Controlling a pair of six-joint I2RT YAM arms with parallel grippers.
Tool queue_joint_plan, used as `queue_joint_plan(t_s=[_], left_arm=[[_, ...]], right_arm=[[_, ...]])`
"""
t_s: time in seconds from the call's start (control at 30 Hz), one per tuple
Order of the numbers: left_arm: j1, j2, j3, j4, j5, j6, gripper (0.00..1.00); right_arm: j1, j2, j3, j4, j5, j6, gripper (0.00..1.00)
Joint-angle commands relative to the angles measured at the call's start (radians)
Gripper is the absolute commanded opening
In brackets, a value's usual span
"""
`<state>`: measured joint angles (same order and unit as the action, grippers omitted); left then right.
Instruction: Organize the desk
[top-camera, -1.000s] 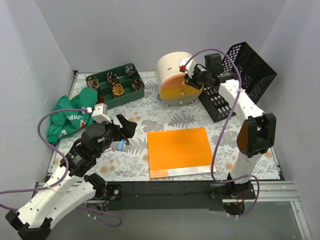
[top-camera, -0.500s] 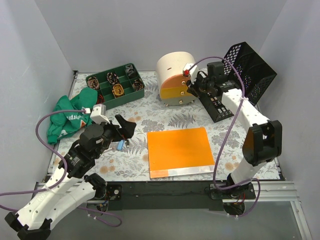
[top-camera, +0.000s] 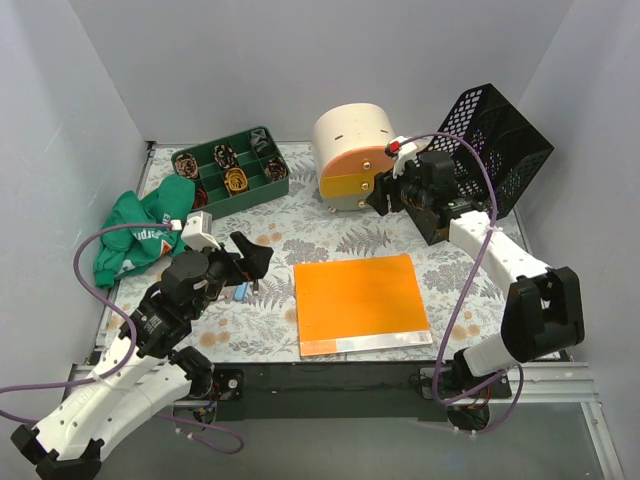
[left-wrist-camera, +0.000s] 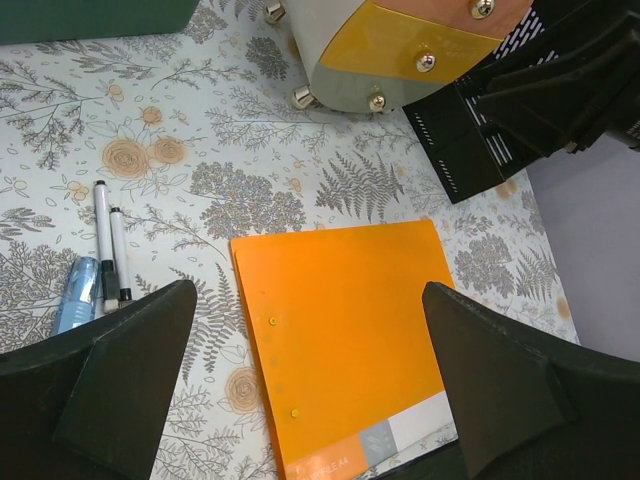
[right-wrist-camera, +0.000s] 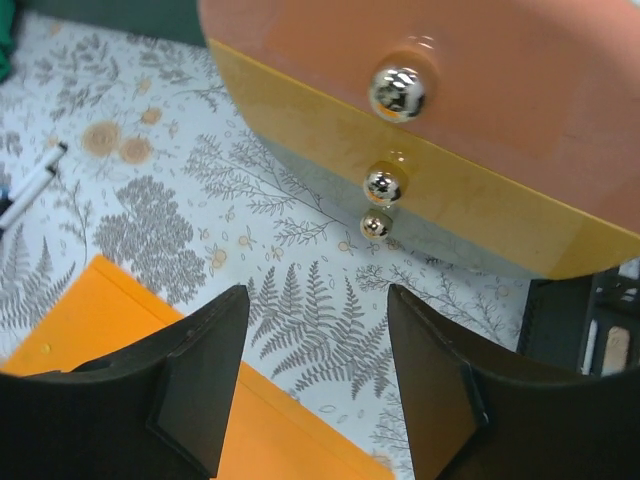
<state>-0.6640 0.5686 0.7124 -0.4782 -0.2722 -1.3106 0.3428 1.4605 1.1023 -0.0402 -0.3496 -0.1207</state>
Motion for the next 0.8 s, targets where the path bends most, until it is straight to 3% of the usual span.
queue_joint_plan(t_s=[0.0, 0.23, 0.4, 0.77], left_arm=[[0.004, -0.007, -0.004, 0.013, 0.002, -0.019, 0.98], [0.004, -0.004, -0.007, 0.010, 0.002, -0.033, 0.98], [0.004, 0.002, -0.010, 0.010, 0.002, -0.038, 0.98], [0.004, -0.016, -0.016, 0.003, -0.001, -0.038, 0.98]], right_arm=[[0.019, 0.046, 0.027, 0.123, 0.198, 0.327, 0.66], [0.038, 0.101, 0.007, 0.204, 0.236, 0.490, 0.60], [0.078, 0.136, 0.011, 0.252, 0.319, 0.527, 0.55], [0.090, 0.212, 0.053, 0.250, 0.439, 0.572, 0.54]])
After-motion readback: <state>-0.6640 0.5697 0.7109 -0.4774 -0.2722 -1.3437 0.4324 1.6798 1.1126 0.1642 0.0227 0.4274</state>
